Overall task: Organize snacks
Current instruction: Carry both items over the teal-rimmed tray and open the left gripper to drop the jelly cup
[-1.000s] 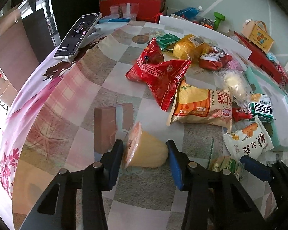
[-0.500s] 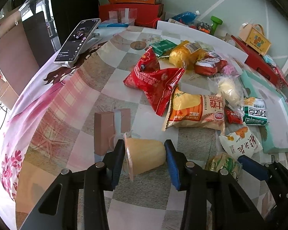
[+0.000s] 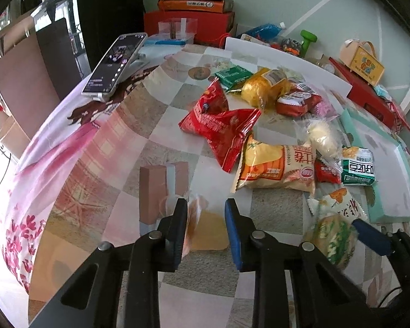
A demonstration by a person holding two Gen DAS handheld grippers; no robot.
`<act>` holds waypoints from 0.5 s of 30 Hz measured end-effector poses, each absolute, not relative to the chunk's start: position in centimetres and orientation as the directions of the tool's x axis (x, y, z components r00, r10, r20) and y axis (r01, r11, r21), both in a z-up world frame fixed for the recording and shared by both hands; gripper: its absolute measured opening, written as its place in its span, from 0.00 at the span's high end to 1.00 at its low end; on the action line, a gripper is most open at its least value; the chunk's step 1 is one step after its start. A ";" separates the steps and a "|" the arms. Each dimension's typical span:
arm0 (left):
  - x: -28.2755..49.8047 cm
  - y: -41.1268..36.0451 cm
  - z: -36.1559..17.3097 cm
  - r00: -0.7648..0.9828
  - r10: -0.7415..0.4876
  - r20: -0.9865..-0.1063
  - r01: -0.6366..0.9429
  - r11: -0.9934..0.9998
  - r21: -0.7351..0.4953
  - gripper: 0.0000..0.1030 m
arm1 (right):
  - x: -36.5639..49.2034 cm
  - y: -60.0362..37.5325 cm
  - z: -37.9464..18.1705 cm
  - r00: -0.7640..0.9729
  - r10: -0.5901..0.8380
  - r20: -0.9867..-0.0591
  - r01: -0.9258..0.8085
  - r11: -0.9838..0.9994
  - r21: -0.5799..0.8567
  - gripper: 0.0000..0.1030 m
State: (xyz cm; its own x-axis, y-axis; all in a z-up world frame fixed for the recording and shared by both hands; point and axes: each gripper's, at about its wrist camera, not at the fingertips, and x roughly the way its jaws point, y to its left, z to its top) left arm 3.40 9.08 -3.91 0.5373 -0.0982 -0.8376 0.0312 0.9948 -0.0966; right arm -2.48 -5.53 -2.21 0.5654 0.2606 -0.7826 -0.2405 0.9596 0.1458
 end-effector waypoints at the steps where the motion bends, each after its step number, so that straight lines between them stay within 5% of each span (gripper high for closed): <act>1: 3.4 9.2 -4.1 0.536 -0.106 -0.837 0.030 0.994 -0.106 0.71 | -2.5 -5.7 -2.2 0.567 0.257 -0.783 -0.236 0.961 0.145 0.30; 15: 4.0 8.7 -5.8 0.489 -0.079 -0.869 0.040 0.997 -0.069 0.57 | -2.0 -7.9 -2.5 0.568 0.233 -0.790 -0.171 0.972 0.163 0.30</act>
